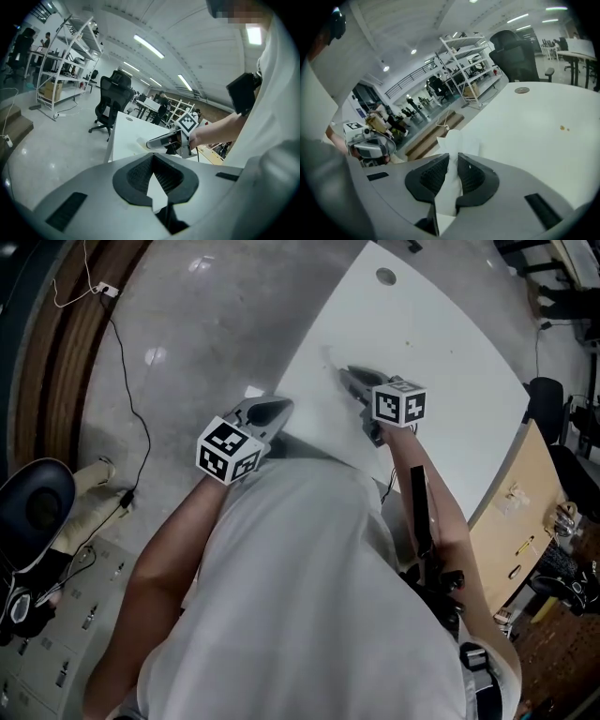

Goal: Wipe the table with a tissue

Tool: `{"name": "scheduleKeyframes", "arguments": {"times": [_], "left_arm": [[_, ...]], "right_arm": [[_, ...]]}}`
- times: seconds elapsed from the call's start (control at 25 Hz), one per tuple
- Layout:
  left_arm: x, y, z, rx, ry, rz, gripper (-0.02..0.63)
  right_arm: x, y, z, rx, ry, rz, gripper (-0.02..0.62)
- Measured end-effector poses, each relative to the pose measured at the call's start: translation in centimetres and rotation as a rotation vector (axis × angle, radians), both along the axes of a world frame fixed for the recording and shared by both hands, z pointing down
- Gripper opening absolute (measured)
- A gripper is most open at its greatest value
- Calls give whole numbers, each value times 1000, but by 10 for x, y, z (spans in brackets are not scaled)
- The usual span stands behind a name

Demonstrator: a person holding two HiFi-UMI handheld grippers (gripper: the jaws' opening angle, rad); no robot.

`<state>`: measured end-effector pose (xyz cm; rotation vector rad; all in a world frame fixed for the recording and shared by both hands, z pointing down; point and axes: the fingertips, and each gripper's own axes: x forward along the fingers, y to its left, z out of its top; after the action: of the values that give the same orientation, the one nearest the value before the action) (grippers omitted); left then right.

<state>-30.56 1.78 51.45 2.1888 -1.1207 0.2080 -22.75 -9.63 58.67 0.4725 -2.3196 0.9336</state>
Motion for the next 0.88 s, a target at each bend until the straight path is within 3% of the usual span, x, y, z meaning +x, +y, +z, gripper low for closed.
{"name": "scheduleKeyframes", "arguments": {"times": [0.16,0.44,0.6,0.88], "left_arm": [[-9,2,1,-4,8,-12,5],[-32,2,1,-1,-4,-35,6],[-38,5,3,-9,-7,-28,5],[-30,2,1,3,-13,11,5]], "right_arm": [[-12,-5,16,77,127,-87,60],[-28,-9,32,352,413,-289,60],[-32,1,36,422,461,-354,58],[-33,28,37,441,497,-496,58]]}}
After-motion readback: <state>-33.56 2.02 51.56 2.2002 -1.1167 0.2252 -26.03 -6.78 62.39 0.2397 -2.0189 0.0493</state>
